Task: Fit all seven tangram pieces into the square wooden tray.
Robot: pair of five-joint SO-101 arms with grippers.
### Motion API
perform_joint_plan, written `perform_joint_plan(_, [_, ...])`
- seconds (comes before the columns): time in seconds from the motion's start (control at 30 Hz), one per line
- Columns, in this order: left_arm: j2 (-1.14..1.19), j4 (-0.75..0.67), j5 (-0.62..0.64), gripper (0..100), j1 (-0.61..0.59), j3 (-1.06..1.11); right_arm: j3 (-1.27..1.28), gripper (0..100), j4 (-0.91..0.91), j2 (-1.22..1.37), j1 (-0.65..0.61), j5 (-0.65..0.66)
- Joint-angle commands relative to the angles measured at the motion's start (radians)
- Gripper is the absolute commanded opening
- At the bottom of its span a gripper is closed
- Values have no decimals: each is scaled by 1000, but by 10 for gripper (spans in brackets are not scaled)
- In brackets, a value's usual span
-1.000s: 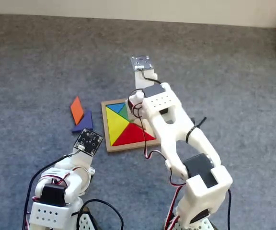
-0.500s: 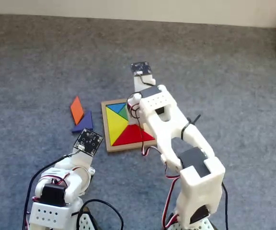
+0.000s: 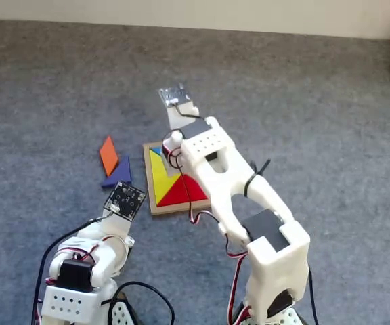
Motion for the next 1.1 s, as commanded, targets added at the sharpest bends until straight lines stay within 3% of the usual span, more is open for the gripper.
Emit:
perform_joint_plan(0.0, [-41,3,6,7,-8,19,-148,22,131,-13,-15,23])
perform_joint_plan(0.17, [-41,3,6,7,-8,19,-269,22,295,-77,-16,25])
perform_joint_plan(0.3, [-41,3,6,7,-8,19,-208,4,337,-231,-8,25])
perform_joint_plan(0.9, [-41,3,6,7,-8,19,581,4,332,-1084,199,25])
perform_joint_plan(1.07, [-41,3,6,7,-8,19,866,4,193,-1305,321,25])
